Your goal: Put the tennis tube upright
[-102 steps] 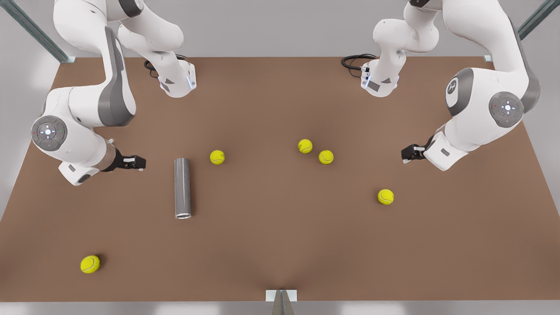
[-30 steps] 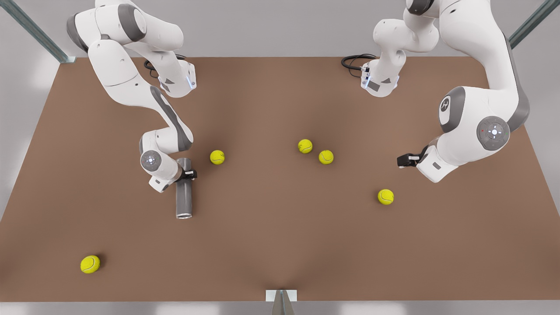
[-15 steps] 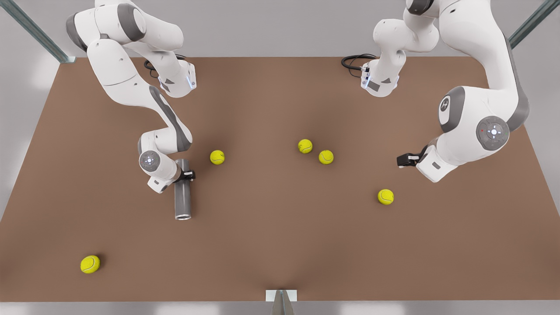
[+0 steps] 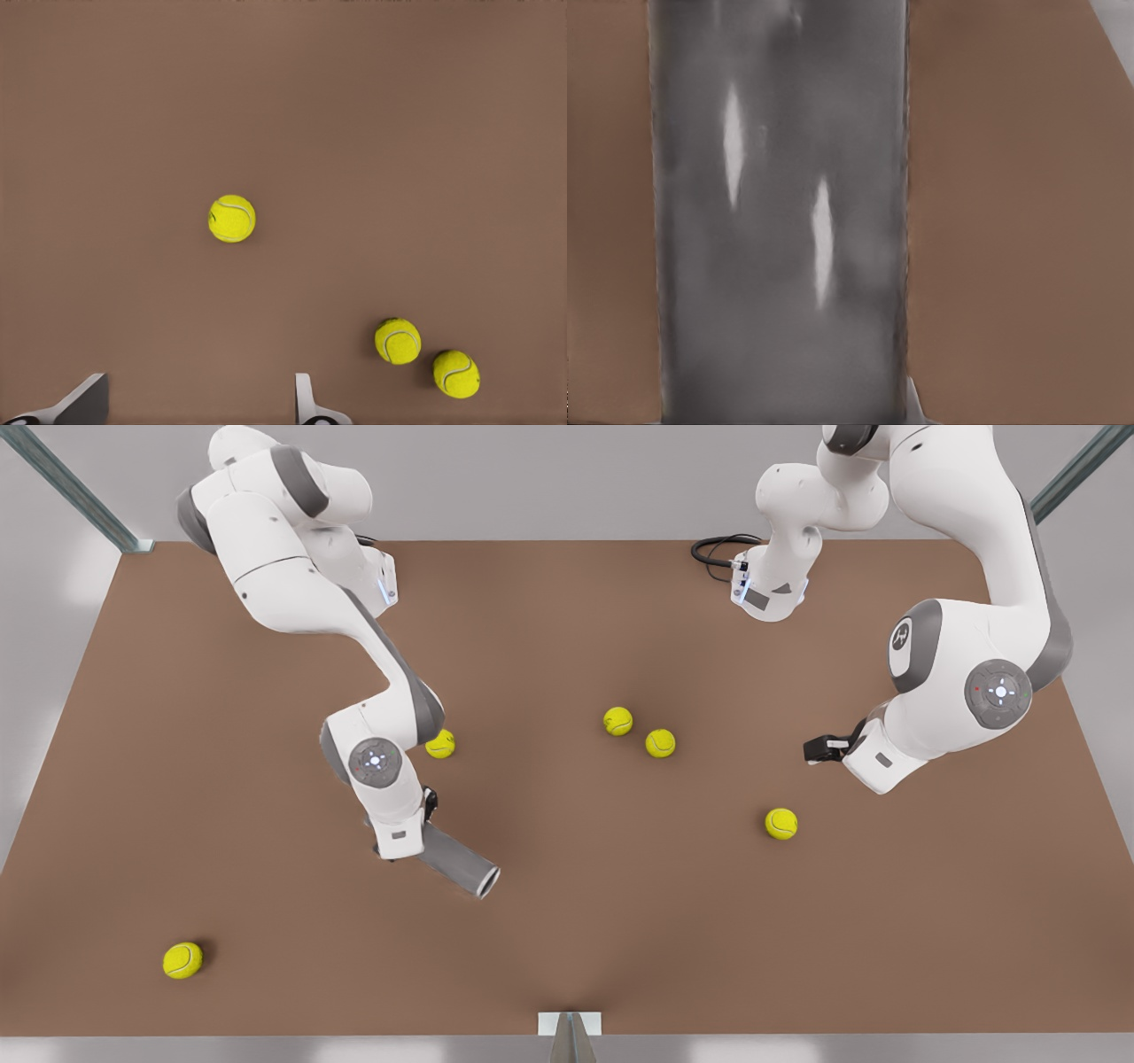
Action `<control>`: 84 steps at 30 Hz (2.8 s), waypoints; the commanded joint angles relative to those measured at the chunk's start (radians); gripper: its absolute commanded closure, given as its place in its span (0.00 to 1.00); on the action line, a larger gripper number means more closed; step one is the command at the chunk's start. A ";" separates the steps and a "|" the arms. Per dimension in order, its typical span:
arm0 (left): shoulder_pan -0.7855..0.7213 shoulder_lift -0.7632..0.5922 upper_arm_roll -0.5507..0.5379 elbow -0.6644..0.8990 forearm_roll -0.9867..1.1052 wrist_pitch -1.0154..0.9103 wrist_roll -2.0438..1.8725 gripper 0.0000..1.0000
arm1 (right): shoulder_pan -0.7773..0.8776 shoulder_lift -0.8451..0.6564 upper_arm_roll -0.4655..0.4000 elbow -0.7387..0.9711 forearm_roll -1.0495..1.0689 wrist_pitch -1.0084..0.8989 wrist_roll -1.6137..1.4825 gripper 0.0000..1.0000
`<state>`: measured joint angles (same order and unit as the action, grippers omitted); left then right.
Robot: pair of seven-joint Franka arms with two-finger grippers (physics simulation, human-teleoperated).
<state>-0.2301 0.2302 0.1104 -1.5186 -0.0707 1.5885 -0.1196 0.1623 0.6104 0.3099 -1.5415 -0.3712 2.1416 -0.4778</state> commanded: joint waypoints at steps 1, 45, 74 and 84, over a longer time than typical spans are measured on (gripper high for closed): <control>0.000 0.000 0.000 0.000 0.000 -0.001 0.000 0.00 | 0.006 0.015 -0.002 0.021 -0.009 -0.002 -0.005 0.28; 0.006 0.775 -0.255 0.192 -1.393 0.410 0.609 0.00 | -0.310 -0.472 -0.215 0.035 0.364 -0.557 0.475 0.00; -0.028 0.828 -0.334 0.193 -1.313 0.524 0.769 0.00 | -0.273 -0.422 -0.207 0.110 0.268 -0.529 0.581 0.00; -0.028 0.828 -0.345 0.192 -1.313 0.528 0.778 0.47 | -0.271 -0.414 -0.207 0.110 0.268 -0.529 0.581 0.00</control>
<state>-0.2577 1.0585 -0.2347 -1.3269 -1.3841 2.1171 0.6593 -0.1084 0.1964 0.1027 -1.4312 -0.1028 1.6122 0.1028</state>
